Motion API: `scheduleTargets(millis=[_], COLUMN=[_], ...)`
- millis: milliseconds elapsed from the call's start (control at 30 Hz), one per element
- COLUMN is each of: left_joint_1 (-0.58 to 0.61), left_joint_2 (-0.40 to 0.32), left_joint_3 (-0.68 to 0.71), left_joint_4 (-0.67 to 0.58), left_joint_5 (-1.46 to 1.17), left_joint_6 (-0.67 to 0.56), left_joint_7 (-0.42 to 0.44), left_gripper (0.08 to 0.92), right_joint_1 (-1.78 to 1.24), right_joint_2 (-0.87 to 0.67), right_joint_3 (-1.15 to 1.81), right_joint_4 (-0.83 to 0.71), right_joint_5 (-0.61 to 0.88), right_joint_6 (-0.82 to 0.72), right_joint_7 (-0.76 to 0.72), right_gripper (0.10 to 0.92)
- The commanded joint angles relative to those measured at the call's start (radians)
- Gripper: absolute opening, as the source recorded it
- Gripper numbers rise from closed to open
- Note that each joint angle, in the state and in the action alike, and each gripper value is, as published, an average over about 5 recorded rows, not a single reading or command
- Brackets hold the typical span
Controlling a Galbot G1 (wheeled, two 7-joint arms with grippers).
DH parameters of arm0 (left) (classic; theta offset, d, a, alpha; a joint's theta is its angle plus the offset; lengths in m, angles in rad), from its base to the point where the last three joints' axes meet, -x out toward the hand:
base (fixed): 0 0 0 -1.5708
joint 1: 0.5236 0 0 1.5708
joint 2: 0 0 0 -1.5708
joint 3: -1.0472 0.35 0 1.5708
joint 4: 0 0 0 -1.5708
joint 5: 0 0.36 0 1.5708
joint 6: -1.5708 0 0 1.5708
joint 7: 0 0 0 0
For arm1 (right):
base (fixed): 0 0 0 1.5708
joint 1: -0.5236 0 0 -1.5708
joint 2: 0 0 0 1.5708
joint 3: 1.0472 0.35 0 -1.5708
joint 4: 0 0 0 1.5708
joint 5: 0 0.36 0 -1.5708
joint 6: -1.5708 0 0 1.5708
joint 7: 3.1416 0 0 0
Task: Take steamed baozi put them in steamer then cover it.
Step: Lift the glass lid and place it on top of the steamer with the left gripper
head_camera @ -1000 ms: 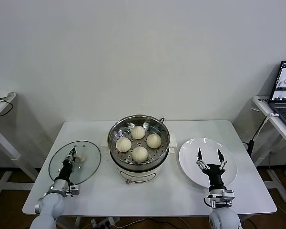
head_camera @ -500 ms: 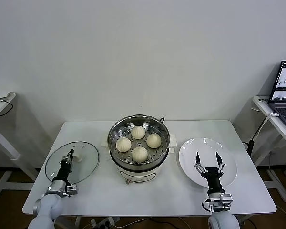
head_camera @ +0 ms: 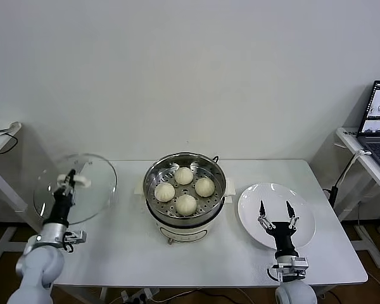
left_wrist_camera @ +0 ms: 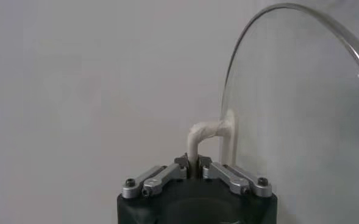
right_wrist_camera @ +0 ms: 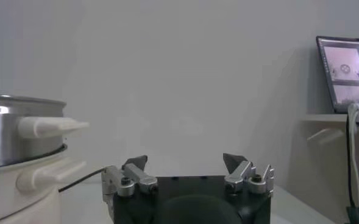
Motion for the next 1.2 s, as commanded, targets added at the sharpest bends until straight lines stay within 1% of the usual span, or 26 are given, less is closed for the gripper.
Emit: scheduleTargets(millis=[33, 133, 200, 333, 433, 633, 733, 900, 1033, 1200], left_joint_1=[0.043, 0.001, -0.035, -0.122, -0.186, -0.285, -0.314, -0.329, -0.327, -0.327], left_joint_2=[0.057, 0.047, 0.026, -0.046, -0.098, -0.178, -0.208, -0.244, -0.268, -0.285], left_joint_3=[0.194, 0.377, 0.495, 0.69, 0.769, 0.824, 0.822, 0.815, 0.817, 0.815], left_joint_4=[-0.566, -0.62, -0.626, -0.582, -0.522, -0.365, -0.29, -0.218, -0.186, -0.152], left_joint_5=[-0.147, -0.195, -0.215, -0.198, -0.132, 0.037, 0.104, 0.165, 0.222, 0.267], left_joint_6=[0.223, 0.348, 0.42, 0.534, 0.599, 0.665, 0.673, 0.675, 0.672, 0.661], left_joint_7=[0.142, 0.183, 0.208, 0.266, 0.328, 0.456, 0.497, 0.522, 0.54, 0.543], left_gripper=[0.197, 0.196, 0.195, 0.195, 0.195, 0.195, 0.195, 0.195, 0.195, 0.195], right_joint_1=[-0.004, -0.005, -0.004, 0.0, 0.004, 0.014, 0.022, 0.033, 0.034, 0.03], right_joint_2=[0.001, 0.004, 0.007, 0.016, 0.025, 0.038, 0.042, 0.045, 0.048, 0.051], right_joint_3=[0.01, 0.016, 0.019, 0.023, 0.024, 0.029, 0.033, 0.041, 0.045, 0.049], right_joint_4=[0.002, 0.0, -0.001, -0.004, -0.01, -0.024, -0.03, -0.036, -0.037, -0.036], right_joint_5=[-0.002, -0.002, -0.002, -0.004, -0.009, -0.015, -0.015, -0.015, -0.017, -0.02], right_joint_6=[0.002, 0.002, 0.001, 0.001, 0.001, 0.003, 0.002, 0.001, 0.0, -0.001], right_joint_7=[0.003, 0.005, 0.006, 0.008, 0.009, 0.009, 0.01, 0.013, 0.014, 0.014], right_gripper=[0.823, 0.823, 0.823, 0.823, 0.823, 0.823, 0.823, 0.823, 0.823, 0.823])
